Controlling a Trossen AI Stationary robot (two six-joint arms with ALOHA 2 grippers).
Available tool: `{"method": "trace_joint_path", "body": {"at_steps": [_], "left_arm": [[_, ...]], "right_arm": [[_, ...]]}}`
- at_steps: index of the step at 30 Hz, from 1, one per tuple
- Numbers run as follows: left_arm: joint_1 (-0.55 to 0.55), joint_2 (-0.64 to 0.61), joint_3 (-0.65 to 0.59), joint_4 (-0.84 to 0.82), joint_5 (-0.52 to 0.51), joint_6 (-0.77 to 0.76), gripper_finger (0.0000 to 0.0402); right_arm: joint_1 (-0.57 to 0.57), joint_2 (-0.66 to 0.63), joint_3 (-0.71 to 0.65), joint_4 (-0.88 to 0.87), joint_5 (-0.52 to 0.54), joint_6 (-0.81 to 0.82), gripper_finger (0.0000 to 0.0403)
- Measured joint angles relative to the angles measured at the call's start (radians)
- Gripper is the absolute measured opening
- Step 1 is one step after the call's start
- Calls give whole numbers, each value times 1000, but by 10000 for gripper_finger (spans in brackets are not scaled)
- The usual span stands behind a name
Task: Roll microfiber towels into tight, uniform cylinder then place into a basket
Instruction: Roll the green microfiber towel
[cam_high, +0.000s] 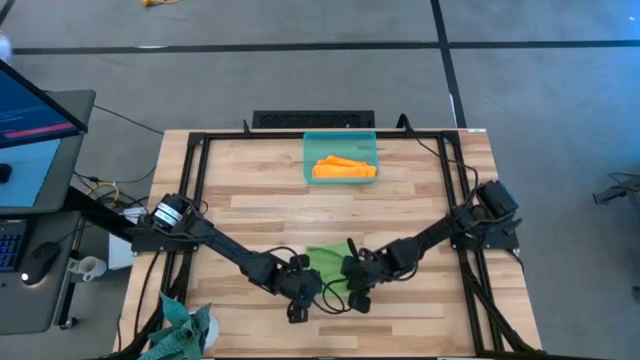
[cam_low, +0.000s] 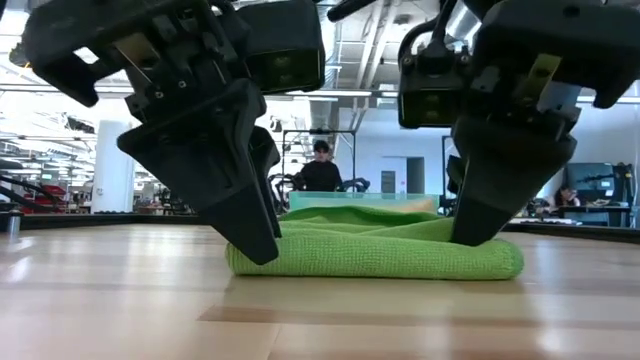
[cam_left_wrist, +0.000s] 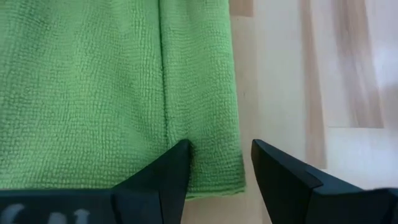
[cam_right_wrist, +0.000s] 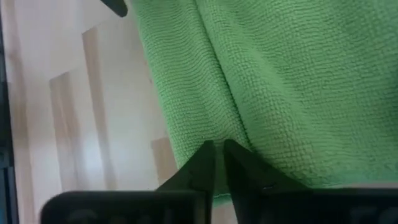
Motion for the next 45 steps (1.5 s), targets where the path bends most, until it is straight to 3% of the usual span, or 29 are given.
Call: {"method": "trace_joint_path", "body": {"at_steps": [7,13,17,22,27,29,37,45], "left_arm": [[-3,0,0,5,2,-6,167],[-3,0,0,-1,2,-20,167],[-3,0,0,-2,2,-40,167],[-3,0,0,-2,2,-41,167],[-3,0,0,-1,1,-41,167],[-3,0,0,0,0,-34,167],[-3,0,0,5,-3,-32,167],[-2,0,0,7,-5,-58,167]], "right_arm": [[8,-5,2,12,-34,-52,116],[14,-73,2,-44,-36,-110,137],[32,-166,2,-145,56,-146,138],[137,-277,2,-219,278,-232,133],[283,-280,-17,-195,561,-267,135],[322,-254,-21,-171,619,-268,135],[348,-129,-22,-74,629,-345,136],[314,-103,-22,-45,630,-371,177]]}}
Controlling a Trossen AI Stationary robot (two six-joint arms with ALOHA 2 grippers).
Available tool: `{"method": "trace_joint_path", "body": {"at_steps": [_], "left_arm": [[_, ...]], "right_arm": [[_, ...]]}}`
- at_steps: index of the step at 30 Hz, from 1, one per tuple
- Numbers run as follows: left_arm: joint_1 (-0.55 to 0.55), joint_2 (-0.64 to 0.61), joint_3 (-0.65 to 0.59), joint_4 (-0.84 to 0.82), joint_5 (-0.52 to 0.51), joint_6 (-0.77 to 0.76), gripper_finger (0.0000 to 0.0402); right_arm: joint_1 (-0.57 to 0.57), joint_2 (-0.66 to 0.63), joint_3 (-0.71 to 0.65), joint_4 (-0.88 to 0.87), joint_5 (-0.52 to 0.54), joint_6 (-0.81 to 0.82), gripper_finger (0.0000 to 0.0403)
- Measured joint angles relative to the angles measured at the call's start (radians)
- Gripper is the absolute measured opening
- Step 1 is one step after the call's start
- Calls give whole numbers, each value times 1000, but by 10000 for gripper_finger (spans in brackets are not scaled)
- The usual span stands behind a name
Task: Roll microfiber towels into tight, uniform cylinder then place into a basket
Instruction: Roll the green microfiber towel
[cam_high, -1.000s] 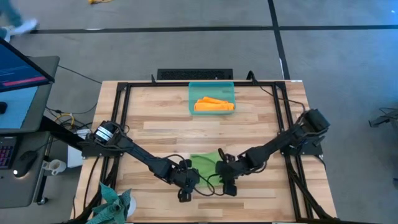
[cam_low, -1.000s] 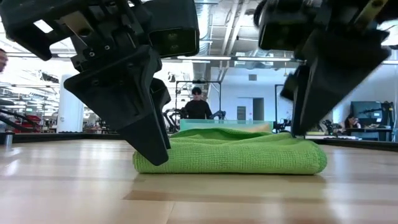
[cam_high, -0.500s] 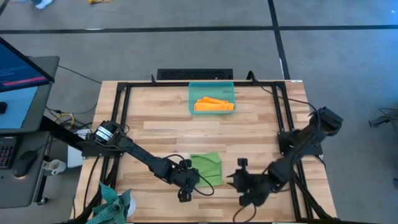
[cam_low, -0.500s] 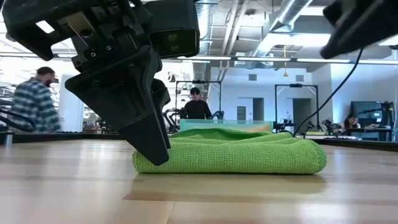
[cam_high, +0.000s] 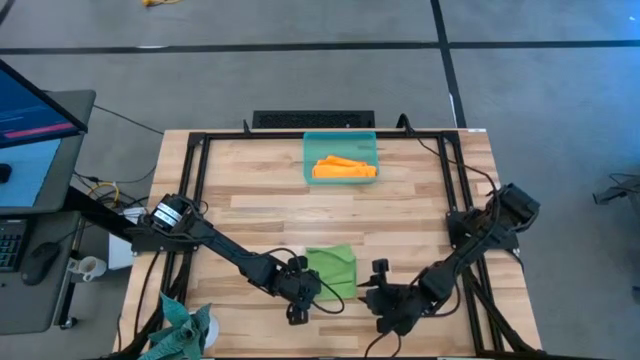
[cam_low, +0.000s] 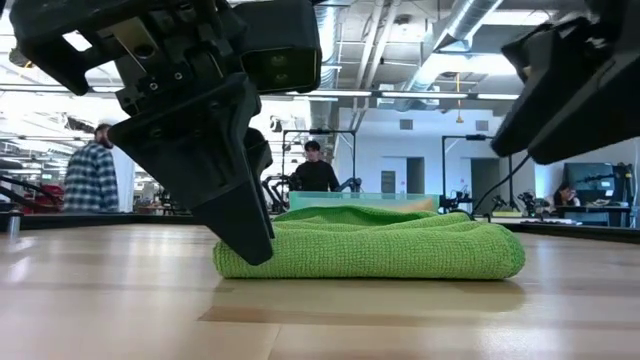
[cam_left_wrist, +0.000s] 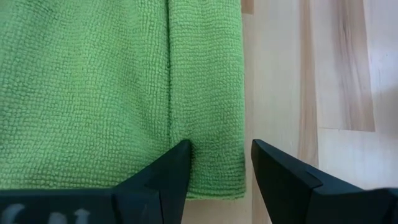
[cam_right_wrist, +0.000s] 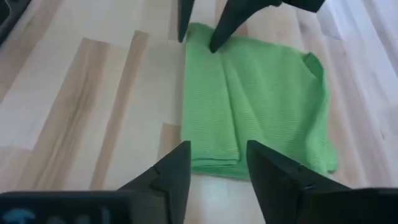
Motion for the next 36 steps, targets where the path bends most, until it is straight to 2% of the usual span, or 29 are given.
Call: {"method": "trace_joint_path", "body": {"at_steps": [4,7,11,17,21,27,36], "left_arm": [[0,0,0,0,-4,-1,167],[0,0,0,0,-4,-2,167],[0,0,0,1,-4,-2,167],[0,0,0,4,-5,-2,167],[0,0,-1,5,-5,-3,167],[0,0,-1,5,-5,2,167],[0,0,-1,6,-5,2,167]], "right_arm": [[2,-29,21,-45,-6,-34,206],[3,-47,79,-153,-47,-34,219],[3,-56,169,-280,-104,-24,224],[2,-15,163,-303,-109,1,223],[1,41,161,-285,-108,-3,222],[1,110,161,-151,-108,-98,222],[-14,135,161,-90,-115,-137,221]]}}
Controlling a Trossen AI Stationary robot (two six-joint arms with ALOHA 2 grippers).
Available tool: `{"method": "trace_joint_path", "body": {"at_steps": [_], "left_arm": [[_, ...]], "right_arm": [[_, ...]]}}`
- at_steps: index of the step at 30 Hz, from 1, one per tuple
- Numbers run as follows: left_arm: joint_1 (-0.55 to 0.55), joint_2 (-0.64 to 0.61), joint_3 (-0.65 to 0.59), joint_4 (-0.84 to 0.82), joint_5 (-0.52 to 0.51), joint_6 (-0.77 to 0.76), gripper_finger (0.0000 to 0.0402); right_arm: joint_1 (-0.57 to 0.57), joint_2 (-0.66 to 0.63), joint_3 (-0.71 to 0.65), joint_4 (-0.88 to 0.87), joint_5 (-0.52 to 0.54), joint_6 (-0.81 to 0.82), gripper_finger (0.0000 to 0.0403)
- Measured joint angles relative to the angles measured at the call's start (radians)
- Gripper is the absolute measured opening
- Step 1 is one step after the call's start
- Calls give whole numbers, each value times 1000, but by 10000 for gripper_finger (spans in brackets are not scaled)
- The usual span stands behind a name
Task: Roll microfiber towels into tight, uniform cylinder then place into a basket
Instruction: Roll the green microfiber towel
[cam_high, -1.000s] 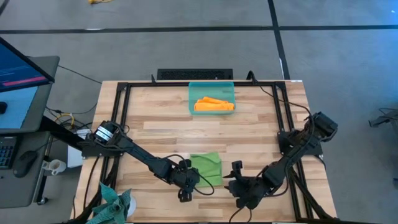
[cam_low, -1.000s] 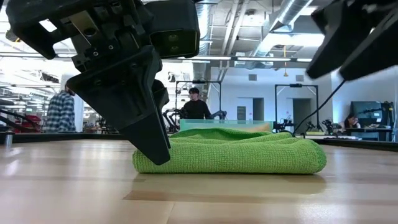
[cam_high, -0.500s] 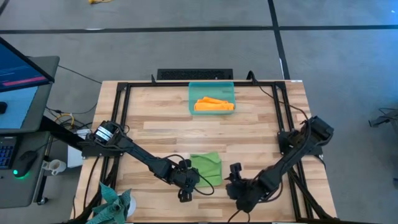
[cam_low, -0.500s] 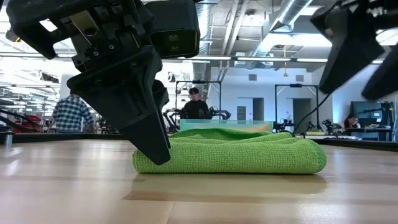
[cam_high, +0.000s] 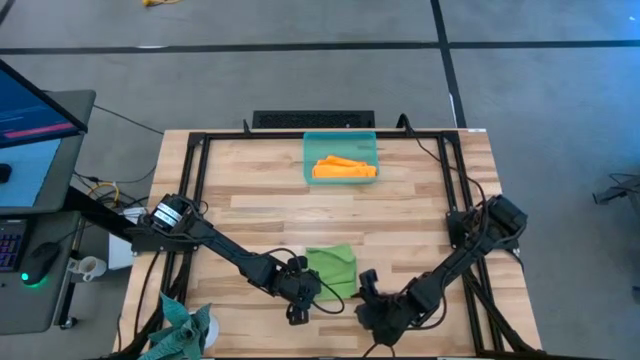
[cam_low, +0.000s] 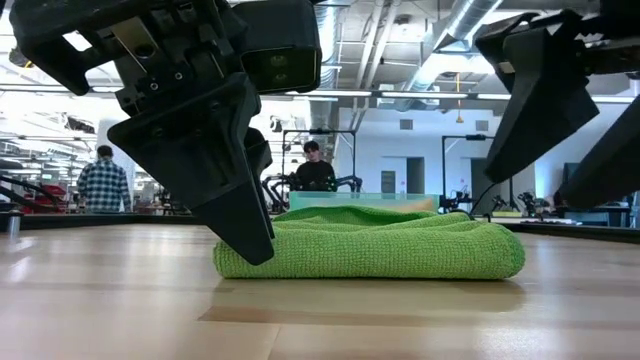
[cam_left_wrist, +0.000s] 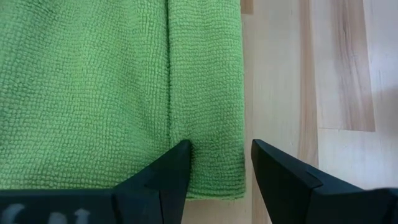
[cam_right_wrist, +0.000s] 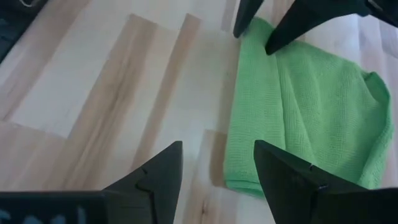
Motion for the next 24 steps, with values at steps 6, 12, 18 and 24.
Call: {"method": "trace_joint_path", "body": {"at_steps": [6,12,18,24], "left_arm": [[0,0,0,0,0,0,167],[0,0,0,0,0,0,167],[0,0,0,0,0,1,167],[0,0,0,1,-8,1,167]], "right_arm": [[-33,0,-23,14,-9,-1,221],[-73,0,-60,52,-40,0,221],[-104,0,-60,56,-108,0,221],[-121,58,-58,83,-119,8,221]]}}
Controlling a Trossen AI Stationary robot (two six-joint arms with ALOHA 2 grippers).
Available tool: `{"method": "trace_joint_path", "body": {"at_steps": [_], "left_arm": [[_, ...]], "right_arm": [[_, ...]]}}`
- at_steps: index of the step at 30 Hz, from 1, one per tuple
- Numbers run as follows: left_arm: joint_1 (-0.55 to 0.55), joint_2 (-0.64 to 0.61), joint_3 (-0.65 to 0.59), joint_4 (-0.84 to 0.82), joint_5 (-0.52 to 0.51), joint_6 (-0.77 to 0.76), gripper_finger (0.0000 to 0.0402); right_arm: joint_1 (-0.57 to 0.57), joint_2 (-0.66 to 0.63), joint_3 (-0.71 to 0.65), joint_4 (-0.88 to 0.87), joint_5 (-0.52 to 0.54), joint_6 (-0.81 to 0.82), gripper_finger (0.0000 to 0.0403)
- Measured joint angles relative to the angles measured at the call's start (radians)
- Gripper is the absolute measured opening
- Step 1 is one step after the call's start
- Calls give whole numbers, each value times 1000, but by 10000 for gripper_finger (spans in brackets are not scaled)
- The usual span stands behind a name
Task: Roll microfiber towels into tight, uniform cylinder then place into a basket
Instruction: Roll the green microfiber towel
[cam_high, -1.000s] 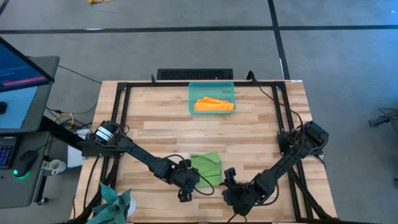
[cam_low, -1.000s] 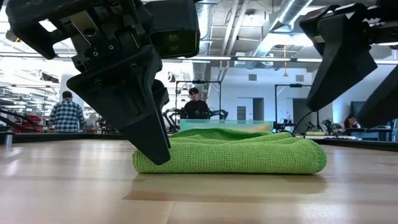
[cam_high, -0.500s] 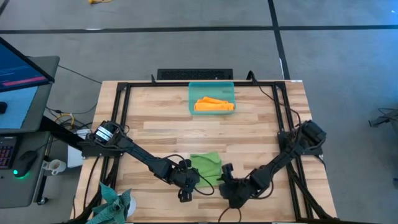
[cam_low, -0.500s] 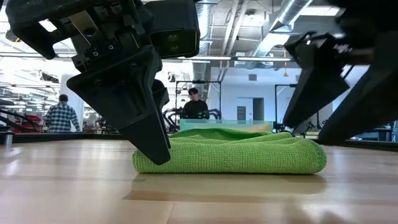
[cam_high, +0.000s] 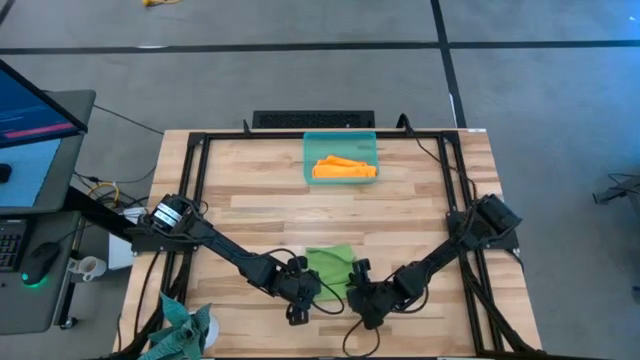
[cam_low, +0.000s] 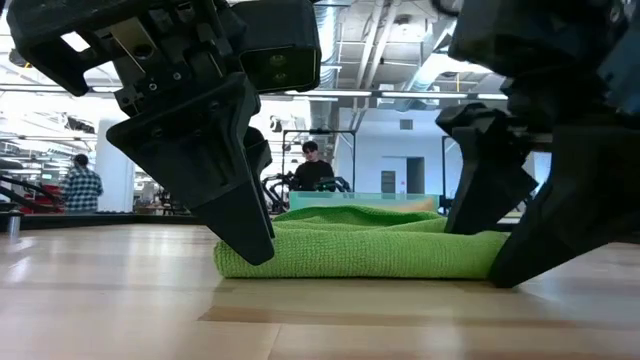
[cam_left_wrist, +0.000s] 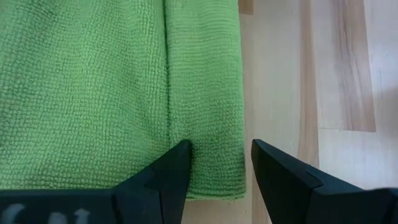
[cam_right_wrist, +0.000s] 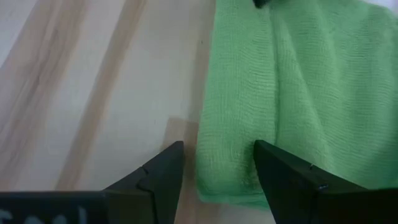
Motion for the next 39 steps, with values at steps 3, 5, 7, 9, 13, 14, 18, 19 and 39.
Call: {"method": "trace_joint_path", "body": {"at_steps": [3,5,7,9,13,14,18,19,39], "left_arm": [[0,0,0,0,0,0,167],[0,0,0,0,0,5,167],[0,0,0,0,-1,7,167],[0,0,0,0,0,25,167],[-4,0,0,-1,-5,64,167],[-7,0,0,-1,-16,69,167],[-17,0,0,-4,-82,92,167],[-19,0,0,-5,-94,96,167],[-131,1,33,-24,-373,339,167]], "right_arm": [[-1,26,3,3,10,28,220],[-4,28,3,-1,6,52,220],[-4,28,3,-5,5,59,219],[-6,28,2,-7,3,60,213],[-13,30,3,-13,-13,90,177],[-17,30,3,-14,-20,103,163],[-25,31,3,-20,-24,130,98],[-25,31,2,-21,-20,130,82],[-35,29,1,-17,-59,183,33]]}}
